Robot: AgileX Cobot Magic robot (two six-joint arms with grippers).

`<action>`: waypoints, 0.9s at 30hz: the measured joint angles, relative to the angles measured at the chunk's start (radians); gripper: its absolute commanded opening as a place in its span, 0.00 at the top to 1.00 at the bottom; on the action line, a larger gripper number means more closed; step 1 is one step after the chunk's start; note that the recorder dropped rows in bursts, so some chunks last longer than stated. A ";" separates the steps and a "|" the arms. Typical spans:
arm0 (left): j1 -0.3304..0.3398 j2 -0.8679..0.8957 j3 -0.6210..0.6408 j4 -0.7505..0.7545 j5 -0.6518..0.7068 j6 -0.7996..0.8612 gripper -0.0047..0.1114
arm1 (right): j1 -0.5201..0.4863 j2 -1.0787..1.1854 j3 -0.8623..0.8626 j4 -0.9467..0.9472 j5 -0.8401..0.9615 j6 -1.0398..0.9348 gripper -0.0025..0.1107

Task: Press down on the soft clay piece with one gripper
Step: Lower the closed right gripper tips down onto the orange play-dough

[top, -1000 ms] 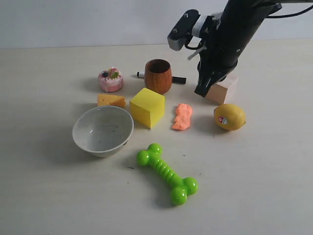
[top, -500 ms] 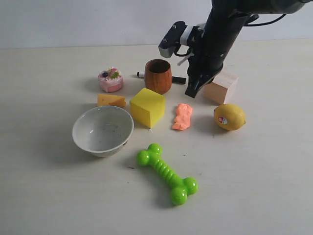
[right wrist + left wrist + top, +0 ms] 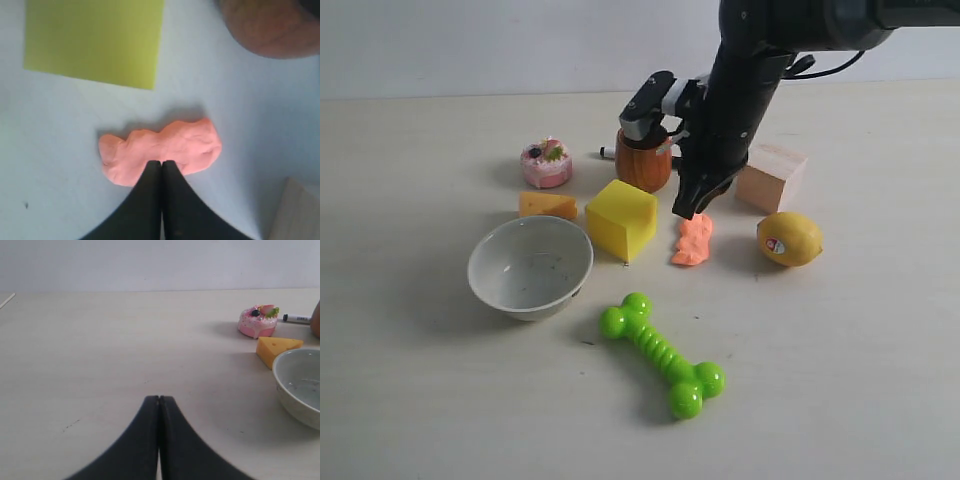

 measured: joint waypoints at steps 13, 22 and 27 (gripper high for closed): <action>0.000 0.000 0.000 0.000 0.000 0.000 0.96 | 0.023 0.014 0.000 -0.053 -0.007 0.007 0.98; 0.000 0.000 0.000 0.000 0.000 0.000 0.96 | 0.023 0.057 0.000 -0.064 -0.009 0.010 0.98; 0.000 0.000 0.000 0.000 0.000 0.000 0.96 | 0.023 0.057 0.000 -0.072 -0.023 0.010 0.98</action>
